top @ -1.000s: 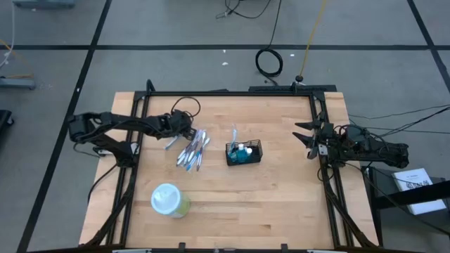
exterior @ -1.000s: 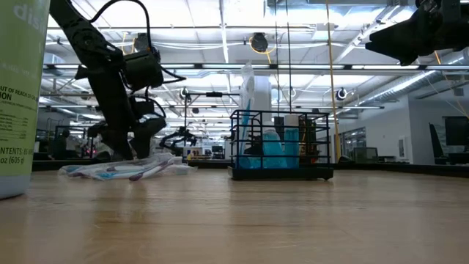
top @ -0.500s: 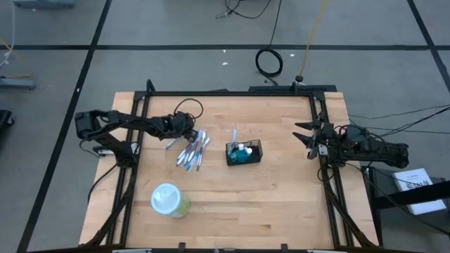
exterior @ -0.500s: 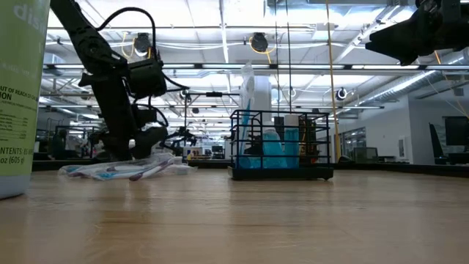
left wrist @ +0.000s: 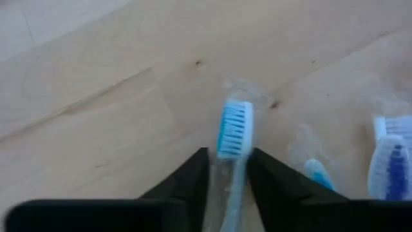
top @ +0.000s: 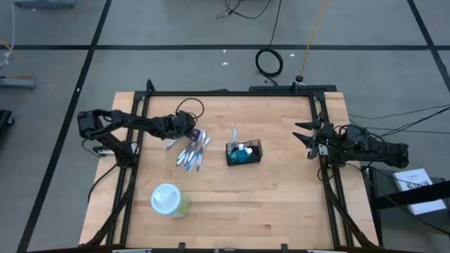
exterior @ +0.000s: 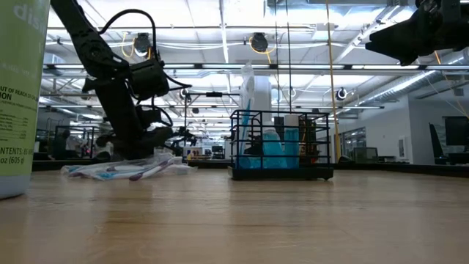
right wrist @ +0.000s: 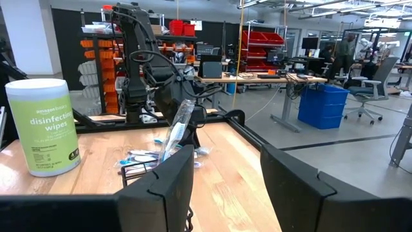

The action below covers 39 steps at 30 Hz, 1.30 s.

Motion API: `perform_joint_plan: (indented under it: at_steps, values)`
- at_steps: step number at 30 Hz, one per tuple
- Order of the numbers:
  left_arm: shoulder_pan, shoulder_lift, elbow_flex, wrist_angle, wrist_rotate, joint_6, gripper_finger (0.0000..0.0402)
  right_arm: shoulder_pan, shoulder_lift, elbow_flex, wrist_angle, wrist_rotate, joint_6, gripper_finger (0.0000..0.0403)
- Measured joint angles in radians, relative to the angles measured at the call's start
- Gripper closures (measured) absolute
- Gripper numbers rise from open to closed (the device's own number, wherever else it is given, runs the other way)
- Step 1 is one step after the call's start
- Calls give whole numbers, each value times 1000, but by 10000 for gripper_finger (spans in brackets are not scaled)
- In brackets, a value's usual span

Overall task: Pick & Place toothbrushing station
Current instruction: Put the blue toothbrush into the black mesh organizer

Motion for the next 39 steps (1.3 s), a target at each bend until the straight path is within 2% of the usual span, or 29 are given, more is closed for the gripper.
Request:
perform_joint_plan:
  at_steps: [6,8,12,19,24,28,33,39]
  values:
    - [1,0,0,0,-5,-6,384,0,0,0,0,0,0,232]
    - [1,0,-1,10,-9,16,389,0,0,0,0,0,0,232]
    - [-7,-61,-4,8,-35,99,375,0,0,0,0,0,0,232]
    - [-72,-286,24,105,-171,238,390,0,0,0,0,0,0,232]
    - [-161,-400,26,401,-161,412,382,0,0,0,0,1,0,232]
    - [-228,-391,26,675,-20,535,392,0,0,0,0,0,0,232]
    - [-286,-285,26,959,97,616,387,0,0,0,0,0,0,232]
    - [-308,-85,26,1312,237,627,392,0,0,0,0,0,0,232]
